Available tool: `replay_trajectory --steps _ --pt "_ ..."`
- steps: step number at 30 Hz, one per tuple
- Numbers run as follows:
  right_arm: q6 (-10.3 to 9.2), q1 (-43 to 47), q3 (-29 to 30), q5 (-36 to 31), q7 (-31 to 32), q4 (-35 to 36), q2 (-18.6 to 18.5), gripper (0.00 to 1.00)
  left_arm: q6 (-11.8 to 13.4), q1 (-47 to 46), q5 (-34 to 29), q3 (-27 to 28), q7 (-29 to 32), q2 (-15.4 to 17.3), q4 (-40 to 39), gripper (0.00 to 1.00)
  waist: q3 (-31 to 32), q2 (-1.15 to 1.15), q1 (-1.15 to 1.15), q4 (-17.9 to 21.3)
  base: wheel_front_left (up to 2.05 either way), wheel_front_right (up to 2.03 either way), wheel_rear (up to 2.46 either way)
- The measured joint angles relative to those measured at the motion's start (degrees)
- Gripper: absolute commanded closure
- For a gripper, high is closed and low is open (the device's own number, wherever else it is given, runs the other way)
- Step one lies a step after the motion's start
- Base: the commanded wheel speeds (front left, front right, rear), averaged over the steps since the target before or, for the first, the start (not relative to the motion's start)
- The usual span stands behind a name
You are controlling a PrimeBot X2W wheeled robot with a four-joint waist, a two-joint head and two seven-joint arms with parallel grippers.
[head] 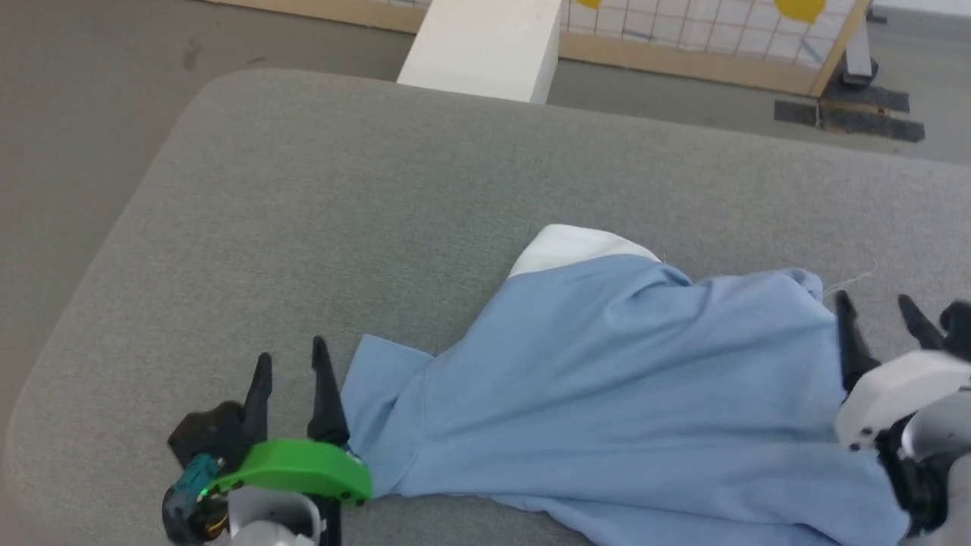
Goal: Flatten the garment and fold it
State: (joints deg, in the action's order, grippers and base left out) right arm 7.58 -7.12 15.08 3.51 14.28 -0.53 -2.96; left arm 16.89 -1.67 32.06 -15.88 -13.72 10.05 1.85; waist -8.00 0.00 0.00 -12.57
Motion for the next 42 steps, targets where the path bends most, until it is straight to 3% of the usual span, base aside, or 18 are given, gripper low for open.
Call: replay_trajectory --steps 4,11,12,13,14,15,19,23,28,32,33,36,37,42 --pt "0.0 -4.41 2.98 -0.48 8.23 -6.62 -0.69 0.0 -0.82 -2.05 -2.69 -0.12 -0.76 -2.08 0.91 0.0 -1.42 0.0 0.0 0.47 0.0 0.0 0.0" --pt "0.0 -8.22 2.26 0.63 20.14 -14.99 -2.11 0.0 -2.74 -4.09 -6.36 2.25 -0.85 -4.14 1.03 0.0 -4.02 0.0 0.0 1.04 0.0 0.0 0.0" --pt "-0.01 -8.5 2.0 1.01 21.62 -15.68 -2.16 0.05 -2.9 -4.1 -6.55 2.52 -0.85 -4.36 1.08 0.0 -4.2 0.0 0.0 1.23 0.0 0.0 0.0" --pt "-0.01 -8.92 1.52 1.51 22.93 -15.85 -2.31 0.57 -3.32 -4.1 -6.77 2.75 -0.85 -4.57 1.27 0.0 -4.33 0.0 0.0 1.51 0.0 0.0 0.0" --pt "-0.01 -9.33 1.1 2.22 24.08 -15.77 -2.57 0.75 -3.55 -4.09 -7.0 3.07 -0.85 -4.81 1.44 0.0 -4.4 0.0 0.0 1.82 0.0 0.0 0.0" --pt "-0.01 -9.39 0.92 3.12 24.81 -15.52 -2.61 1.0 -3.76 -4.08 -7.42 3.42 -0.85 -5.03 1.51 0.0 -4.4 0.0 0.0 2.13 0.0 0.0 0.0" --pt "0.0 -6.79 -0.48 6.77 28.18 -12.34 -2.33 1.0 -4.25 -3.93 -8.4 4.69 -1.0 -5.53 2.13 0.0 -3.76 0.0 0.0 3.35 0.0 0.0 0.0" --pt "0.0 2.18 0.47 8.93 30.72 -4.45 -1.57 1.0 -4.81 -3.31 -8.59 5.5 -1.01 -5.97 2.97 0.0 -2.19 0.0 0.0 4.74 0.0 0.0 0.0" --pt "0.0 14.83 4.74 10.11 36.4 5.14 -1.02 1.0 -5.52 -3.03 -8.88 6.47 -1.01 -6.09 3.24 0.0 -0.7 0.0 0.0 7.46 0.0 0.0 0.0" --pt "0.0 20.12 8.65 9.37 37.91 8.43 -0.21 1.0 -5.81 -2.97 -8.9 7.09 -1.02 -6.15 3.57 0.0 0.15 0.0 0.0 9.89 0.0 0.0 0.0" --pt "0.0 20.5 9.05 8.86 36.52 9.03 -0.11 0.0 -5.84 -2.96 -8.9 7.14 -1.02 -6.16 3.76 0.0 0.3 0.0 0.0 10.38 0.0 0.0 0.0" --pt "-0.01 19.39 10.15 8.96 28.18 9.89 0.02 0.0 -6.28 -2.95 -8.9 7.42 -1.03 -6.24 4.22 0.0 0.73 0.0 0.0 12.03 0.0 0.0 0.0" --pt "0.0 17.07 9.35 10.27 20.23 9.57 -0.01 0.0 -6.37 -2.96 -8.91 7.43 -1.03 -6.23 4.68 0.0 0.94 0.0 0.0 13.06 0.0 0.0 0.0" --pt "0.0 12.07 0.44 9.04 3.22 6.49 -0.7 0.0 -6.83 -3.09 -8.98 6.94 -1.03 -6.26 5.36 0.0 1.32 0.0 0.0 14.18 0.0 0.0 0.0"
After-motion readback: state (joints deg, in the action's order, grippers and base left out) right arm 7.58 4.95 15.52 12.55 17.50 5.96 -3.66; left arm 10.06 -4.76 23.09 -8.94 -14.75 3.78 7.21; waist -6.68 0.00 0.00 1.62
